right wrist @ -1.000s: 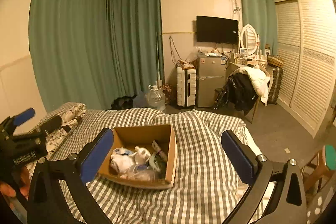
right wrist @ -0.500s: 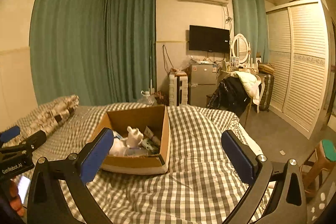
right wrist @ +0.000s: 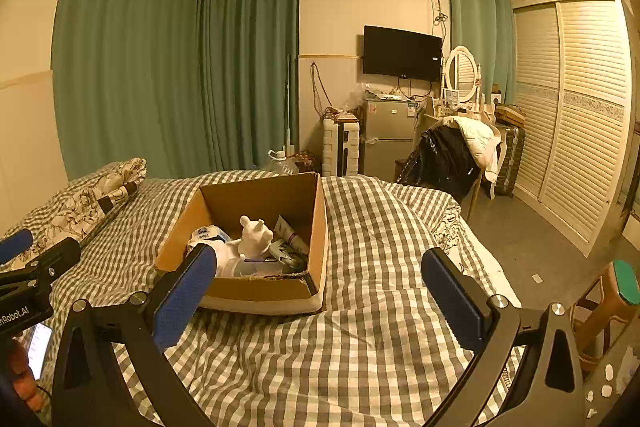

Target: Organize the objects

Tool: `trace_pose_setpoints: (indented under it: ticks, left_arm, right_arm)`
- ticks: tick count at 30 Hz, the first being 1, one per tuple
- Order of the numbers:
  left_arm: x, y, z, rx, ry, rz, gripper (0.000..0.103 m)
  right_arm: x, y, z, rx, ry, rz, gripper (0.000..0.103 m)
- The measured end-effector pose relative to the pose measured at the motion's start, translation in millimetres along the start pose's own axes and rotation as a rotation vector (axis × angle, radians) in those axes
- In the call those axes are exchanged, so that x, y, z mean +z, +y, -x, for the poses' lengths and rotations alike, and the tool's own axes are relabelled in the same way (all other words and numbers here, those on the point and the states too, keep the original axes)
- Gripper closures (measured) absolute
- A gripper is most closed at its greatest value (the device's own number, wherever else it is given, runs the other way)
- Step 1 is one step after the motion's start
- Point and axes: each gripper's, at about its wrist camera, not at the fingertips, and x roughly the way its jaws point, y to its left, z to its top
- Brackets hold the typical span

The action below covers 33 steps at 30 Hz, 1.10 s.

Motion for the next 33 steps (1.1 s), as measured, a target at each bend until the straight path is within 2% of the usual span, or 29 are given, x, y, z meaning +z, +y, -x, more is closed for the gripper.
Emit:
trace_pose_setpoints:
  ticks: [33]
  left_arm:
    - [-2.8, -0.6, -3.6, 0.003, 0.019, -0.001, 0.000]
  right_arm:
    - [-2.5, 9.3, -0.8, -0.002, 0.009, 0.023, 0.000]
